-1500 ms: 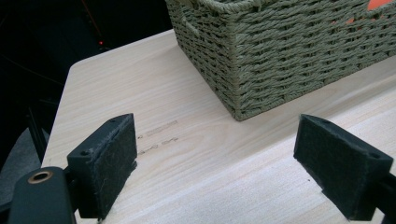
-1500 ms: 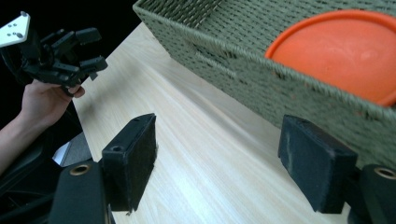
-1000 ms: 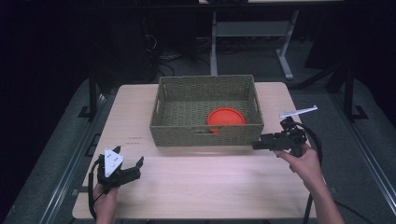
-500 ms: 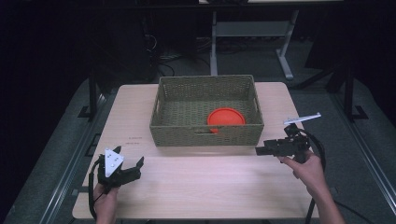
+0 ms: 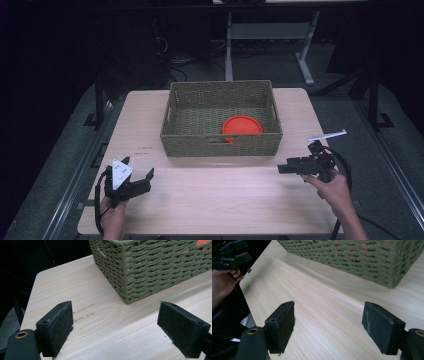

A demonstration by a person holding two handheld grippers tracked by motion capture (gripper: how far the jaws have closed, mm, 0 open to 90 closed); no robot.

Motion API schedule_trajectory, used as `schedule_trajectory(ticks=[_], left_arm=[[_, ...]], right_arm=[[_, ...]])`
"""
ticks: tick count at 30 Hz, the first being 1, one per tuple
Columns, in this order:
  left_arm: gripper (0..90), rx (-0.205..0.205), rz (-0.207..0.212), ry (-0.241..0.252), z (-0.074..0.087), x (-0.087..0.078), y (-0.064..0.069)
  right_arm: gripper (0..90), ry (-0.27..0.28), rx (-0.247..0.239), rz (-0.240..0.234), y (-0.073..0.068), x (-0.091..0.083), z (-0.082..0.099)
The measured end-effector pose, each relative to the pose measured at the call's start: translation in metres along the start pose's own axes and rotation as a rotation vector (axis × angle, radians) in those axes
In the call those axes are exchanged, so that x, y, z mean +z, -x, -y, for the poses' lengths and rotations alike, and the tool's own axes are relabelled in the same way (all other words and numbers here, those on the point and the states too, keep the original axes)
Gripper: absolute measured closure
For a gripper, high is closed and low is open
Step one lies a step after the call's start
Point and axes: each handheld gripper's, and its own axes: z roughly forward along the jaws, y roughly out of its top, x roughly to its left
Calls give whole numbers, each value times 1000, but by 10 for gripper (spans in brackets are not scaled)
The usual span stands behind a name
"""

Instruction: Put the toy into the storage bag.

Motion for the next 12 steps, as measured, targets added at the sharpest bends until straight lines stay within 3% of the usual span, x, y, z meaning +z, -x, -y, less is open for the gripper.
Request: schedule_trajectory(ticks=[8, 12], left_arm=[[128, -10, -5, -7, 0, 0, -2], [128, -25, -10, -12, 0, -1, -3]], right_arm=[[226, 7, 10, -18, 3, 2, 27], [227, 60, -20, -32, 3, 6, 50]])
